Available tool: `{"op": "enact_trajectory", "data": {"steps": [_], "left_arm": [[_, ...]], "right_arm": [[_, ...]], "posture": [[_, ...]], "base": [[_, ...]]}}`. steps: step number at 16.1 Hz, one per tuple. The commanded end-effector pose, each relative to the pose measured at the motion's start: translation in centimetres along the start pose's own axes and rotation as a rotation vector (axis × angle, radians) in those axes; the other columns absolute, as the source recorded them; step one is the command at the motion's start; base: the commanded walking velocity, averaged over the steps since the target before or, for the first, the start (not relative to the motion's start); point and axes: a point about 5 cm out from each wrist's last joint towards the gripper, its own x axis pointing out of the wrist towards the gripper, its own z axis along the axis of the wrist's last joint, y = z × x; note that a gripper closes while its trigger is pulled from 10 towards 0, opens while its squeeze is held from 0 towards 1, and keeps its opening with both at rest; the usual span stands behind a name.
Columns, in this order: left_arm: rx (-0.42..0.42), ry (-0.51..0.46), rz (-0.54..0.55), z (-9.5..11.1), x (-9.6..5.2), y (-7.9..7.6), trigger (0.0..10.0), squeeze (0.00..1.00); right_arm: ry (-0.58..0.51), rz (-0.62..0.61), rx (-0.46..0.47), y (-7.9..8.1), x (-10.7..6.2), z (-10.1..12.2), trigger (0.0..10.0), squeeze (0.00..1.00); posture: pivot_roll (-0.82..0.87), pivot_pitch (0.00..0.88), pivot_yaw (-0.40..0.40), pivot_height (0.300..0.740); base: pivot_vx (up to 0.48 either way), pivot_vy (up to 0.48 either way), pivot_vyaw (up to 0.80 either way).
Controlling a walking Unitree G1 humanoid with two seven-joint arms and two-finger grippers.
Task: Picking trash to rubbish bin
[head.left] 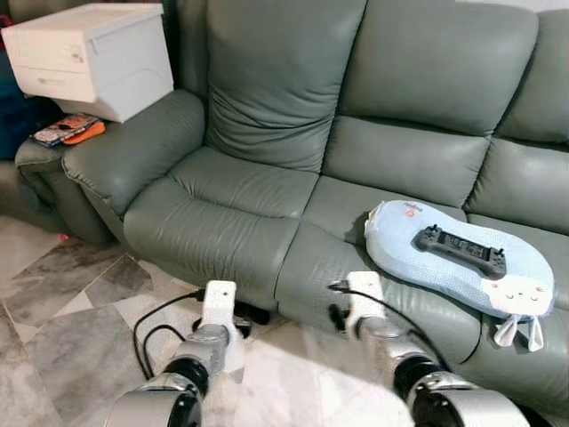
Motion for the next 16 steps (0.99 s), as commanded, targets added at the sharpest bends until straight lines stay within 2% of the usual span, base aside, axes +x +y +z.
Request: {"op": "enact_trajectory", "data": {"steps": [1, 4, 7, 9, 10, 11, 12, 14, 16], "left_arm": [[0.002, 0.0, 0.006, 0.2, 0.0, 0.0, 10.0, 0.0], [0.035, -0.043, 0.013, 0.9, 0.0, -0.1, 10.0, 0.0], [0.113, -0.253, 0.029, 4.3, -0.3, -0.1, 10.0, 0.0], [0.045, -0.338, 0.031, 5.3, -0.6, 0.3, 10.0, 0.0], [0.057, -0.357, 0.032, 5.4, -0.7, 0.5, 10.0, 0.0], [0.077, -0.412, 0.036, 6.0, -0.9, 0.8, 10.0, 0.0], [0.091, -0.469, 0.038, 6.7, -1.2, 1.3, 10.0, 0.0], [0.104, -0.586, 0.016, 7.9, -2.0, 2.5, 10.0, 0.0], [0.144, -0.671, -0.016, 8.3, -3.2, 4.1, 10.0, 0.0]], "right_arm": [[0.007, -0.002, 0.005, 0.1, 0.0, -0.1, 10.0, 0.0], [-0.002, -0.013, 0.023, 0.0, 0.0, 0.0, 10.0, 0.0], [-0.083, -0.02, 0.057, -0.5, 0.0, 1.5, 10.0, 0.0], [-0.16, -0.059, 0.026, -1.7, -0.1, 2.8, 10.0, 0.0], [-0.183, -0.084, 0.015, -2.3, -0.2, 3.1, 10.0, 0.0], [-0.237, -0.128, -0.074, -3.5, -0.4, 4.1, 10.0, 0.0], [-0.278, -0.136, -0.122, -4.2, -0.6, 4.8, 10.0, 0.0], [-0.377, -0.103, -0.187, -5.1, -1.2, 5.7, 10.0, 0.0], [-0.494, -0.054, -0.202, -5.7, -2.5, 6.0, 10.0, 0.0]], "posture": [[-0.03, 0.0, -0.064, 0.74], [-0.03, 0.0, -0.064, 0.74], [-0.05, 0.0, -0.053, 0.74], [-0.07, 0.0, -0.044, 0.74], [-0.07, 0.0, -0.04, 0.74], [-0.07, 0.0, -0.039, 0.74], [-0.08, 0.0, -0.039, 0.74], [-0.09, 0.005, -0.04, 0.74], [-0.1, 0.018, -0.035, 0.74]], "base": [[0.0, 0.0, 0.0], [0.0, 0.0, 0.0], [0.0, 0.0, 0.0], [0.0, 0.0, 0.0], [0.0, 0.0, 0.0], [0.0, 0.0, 0.0], [0.0, 0.0, 0.0], [0.0, 0.0, 0.0], [0.0, 0.0, 0.0]]}}
